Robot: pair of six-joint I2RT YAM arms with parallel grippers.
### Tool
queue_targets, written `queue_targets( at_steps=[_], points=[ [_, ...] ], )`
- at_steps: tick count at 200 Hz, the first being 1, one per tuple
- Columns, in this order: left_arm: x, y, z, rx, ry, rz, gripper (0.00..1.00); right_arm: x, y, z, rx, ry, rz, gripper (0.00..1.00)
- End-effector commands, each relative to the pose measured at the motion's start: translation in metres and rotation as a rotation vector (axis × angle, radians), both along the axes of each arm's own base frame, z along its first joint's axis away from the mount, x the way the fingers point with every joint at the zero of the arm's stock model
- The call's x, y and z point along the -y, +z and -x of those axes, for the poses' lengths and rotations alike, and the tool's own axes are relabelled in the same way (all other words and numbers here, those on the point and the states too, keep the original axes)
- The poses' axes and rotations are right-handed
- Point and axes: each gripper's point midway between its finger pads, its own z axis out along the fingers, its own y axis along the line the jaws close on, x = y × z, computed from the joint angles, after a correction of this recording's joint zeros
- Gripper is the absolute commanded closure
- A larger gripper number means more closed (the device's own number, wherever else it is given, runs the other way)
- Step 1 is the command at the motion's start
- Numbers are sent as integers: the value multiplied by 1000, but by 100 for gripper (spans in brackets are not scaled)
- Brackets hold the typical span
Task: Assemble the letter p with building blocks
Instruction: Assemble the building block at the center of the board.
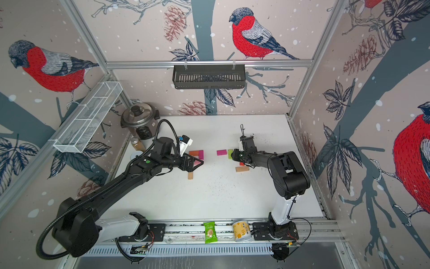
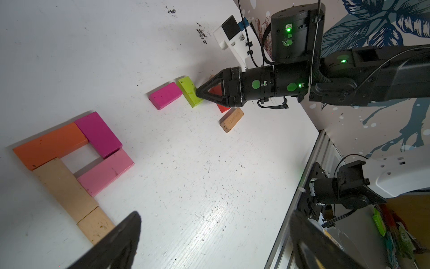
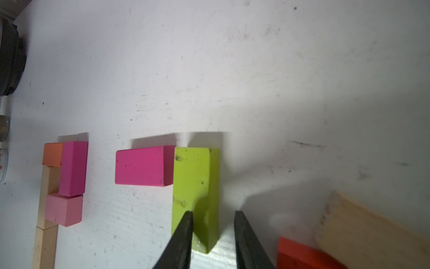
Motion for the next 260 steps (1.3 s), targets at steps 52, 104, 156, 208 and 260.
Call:
queue_targets(
  at_steps=[52,104,156,208,260],
  points=[
    [3,6,-2,24,-14,15,3,-1,2,-3,16,12,9,67],
    [3,7,-2,26,-15,14,2,-5,40,-10,80,10,-31,63],
    [2,7,-2,28,-12,11,2,9,50,-25,89,-62,22,67],
    [1,4,-4,31,-1,-5,2,8,25,-27,43,-72,74,81],
    [1,3,-4,29,-4,-7,2,11,17,-26,26,-79,92,83]
  ],
)
